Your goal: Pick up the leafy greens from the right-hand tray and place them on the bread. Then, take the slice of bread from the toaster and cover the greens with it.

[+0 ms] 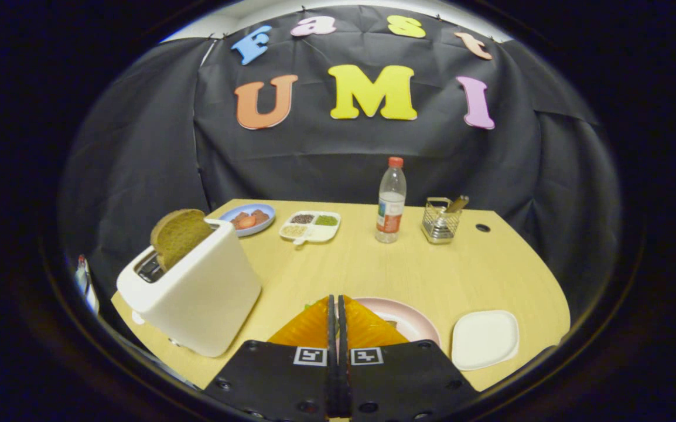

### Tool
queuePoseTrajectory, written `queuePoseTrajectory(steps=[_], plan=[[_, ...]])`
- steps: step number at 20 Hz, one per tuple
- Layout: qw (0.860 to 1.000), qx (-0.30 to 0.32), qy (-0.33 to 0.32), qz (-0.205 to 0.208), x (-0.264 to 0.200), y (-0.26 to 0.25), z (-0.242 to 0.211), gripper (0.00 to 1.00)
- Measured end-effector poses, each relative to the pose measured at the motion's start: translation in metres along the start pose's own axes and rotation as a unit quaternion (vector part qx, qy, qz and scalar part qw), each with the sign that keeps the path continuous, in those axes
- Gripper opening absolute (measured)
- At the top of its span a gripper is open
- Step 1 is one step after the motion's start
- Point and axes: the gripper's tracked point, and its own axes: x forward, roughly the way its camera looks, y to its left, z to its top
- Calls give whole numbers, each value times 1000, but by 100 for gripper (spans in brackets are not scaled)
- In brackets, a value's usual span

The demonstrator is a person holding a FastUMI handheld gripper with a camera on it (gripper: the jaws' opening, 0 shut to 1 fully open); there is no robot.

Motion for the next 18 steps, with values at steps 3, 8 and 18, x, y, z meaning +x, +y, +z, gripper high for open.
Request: queuePoseTrajectory(steps=[3,8,18], plan=[[999,18,14,-22,17,-31,-16,0],[998,41,30,-42,31,-67,-37,0],[995,57,35,-70,30,-96,-50,10]])
